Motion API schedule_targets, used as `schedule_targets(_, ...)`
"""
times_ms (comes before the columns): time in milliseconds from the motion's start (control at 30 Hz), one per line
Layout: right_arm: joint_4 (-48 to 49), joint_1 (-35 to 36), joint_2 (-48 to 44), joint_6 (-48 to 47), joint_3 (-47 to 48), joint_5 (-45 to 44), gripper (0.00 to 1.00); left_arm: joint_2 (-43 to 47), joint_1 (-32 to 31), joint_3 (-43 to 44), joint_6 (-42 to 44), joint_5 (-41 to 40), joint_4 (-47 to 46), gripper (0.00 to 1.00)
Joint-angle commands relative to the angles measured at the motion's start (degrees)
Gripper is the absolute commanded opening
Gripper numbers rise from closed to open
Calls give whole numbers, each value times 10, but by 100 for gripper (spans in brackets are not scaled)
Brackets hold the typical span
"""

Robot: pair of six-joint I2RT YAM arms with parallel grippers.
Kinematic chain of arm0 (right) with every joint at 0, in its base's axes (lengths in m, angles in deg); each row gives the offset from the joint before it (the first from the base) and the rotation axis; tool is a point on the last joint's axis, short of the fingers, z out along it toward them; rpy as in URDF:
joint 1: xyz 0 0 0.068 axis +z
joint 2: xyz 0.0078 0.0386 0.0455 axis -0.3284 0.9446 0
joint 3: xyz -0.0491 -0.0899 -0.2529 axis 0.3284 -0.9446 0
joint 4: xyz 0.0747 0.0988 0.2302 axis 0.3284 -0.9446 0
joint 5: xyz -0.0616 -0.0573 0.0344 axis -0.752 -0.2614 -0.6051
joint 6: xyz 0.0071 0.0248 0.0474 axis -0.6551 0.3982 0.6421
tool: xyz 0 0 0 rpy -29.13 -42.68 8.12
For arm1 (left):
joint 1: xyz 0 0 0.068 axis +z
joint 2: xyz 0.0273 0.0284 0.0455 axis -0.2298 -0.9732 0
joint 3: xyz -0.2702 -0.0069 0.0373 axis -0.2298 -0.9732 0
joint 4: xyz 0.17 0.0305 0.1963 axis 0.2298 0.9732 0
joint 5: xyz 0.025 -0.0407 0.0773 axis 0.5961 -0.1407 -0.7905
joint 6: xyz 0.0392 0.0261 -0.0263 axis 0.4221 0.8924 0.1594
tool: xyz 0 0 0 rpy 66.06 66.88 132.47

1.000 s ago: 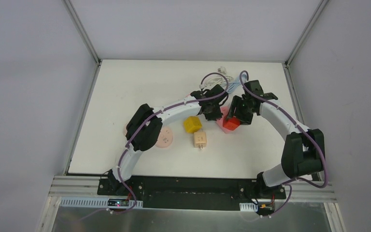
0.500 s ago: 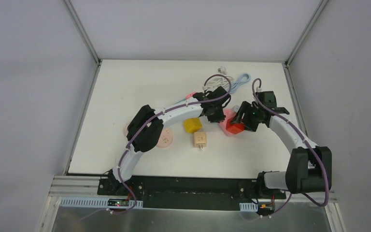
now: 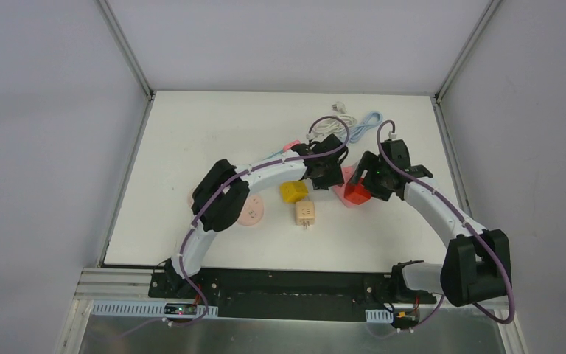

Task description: Pull the plug off the socket

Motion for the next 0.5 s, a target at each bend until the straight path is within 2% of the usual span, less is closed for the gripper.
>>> schedule_targets(0,39,9,-38,43,-10,-57,77,9,13,-37,22,-19,24,47)
schedule_targets(100,36,10,-29,50,-16,-54,74,10,16,-51,27,-18,13,46)
schedule_targets(233,45,10,-21,52,-28,-43,58,12,17,-99,19,-6,-38,44)
schedule_targets(300,47,10,-20,46,-30,-16,55,10,16,-118,10,2,-58,44)
schedule_targets(367,51,10,-18,39,-29,-8,54,5,16,-125,4,4,-62,43)
schedule_targets(467,38,10,5,25,-14,7,60,4,16,-131,-2,3,-66,41)
